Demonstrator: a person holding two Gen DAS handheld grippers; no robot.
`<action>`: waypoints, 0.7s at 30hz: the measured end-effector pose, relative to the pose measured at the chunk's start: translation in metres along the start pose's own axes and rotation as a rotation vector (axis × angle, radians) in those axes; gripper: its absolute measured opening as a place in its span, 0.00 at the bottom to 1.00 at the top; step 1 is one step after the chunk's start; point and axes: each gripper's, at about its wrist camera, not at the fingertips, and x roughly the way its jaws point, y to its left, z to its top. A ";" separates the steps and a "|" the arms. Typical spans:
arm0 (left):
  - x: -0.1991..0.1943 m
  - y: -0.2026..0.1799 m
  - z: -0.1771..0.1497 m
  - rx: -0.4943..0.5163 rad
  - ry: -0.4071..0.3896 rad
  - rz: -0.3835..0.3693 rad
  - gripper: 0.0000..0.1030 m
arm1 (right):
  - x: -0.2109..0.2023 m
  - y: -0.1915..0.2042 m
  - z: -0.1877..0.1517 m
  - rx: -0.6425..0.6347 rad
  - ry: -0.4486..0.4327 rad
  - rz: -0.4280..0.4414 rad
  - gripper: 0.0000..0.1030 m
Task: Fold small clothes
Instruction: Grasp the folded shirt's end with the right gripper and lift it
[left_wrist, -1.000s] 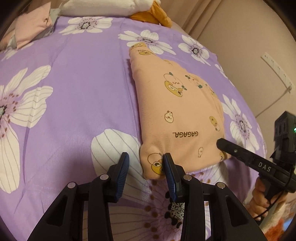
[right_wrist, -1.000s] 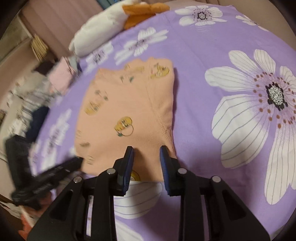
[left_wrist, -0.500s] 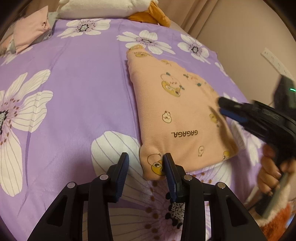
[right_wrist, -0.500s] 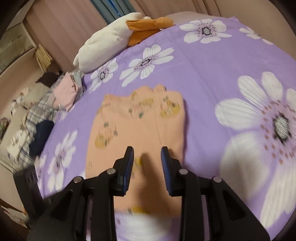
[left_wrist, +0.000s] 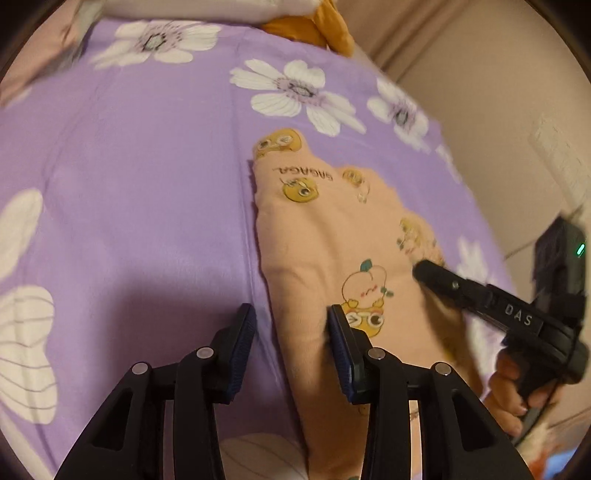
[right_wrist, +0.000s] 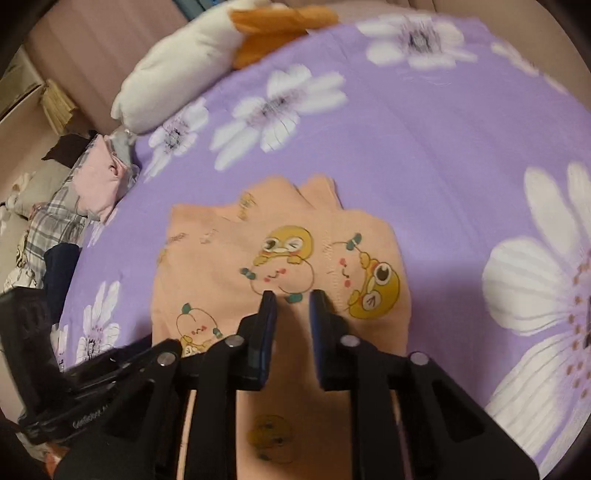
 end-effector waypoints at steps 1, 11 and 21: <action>-0.004 0.005 0.002 -0.035 0.015 -0.025 0.37 | -0.011 -0.006 0.003 0.027 -0.011 0.040 0.19; 0.001 0.050 0.019 -0.222 0.221 -0.477 0.66 | -0.037 -0.090 -0.008 0.242 0.123 0.302 0.63; 0.027 0.012 0.019 -0.058 0.225 -0.484 0.73 | -0.006 -0.077 -0.016 0.274 0.204 0.529 0.74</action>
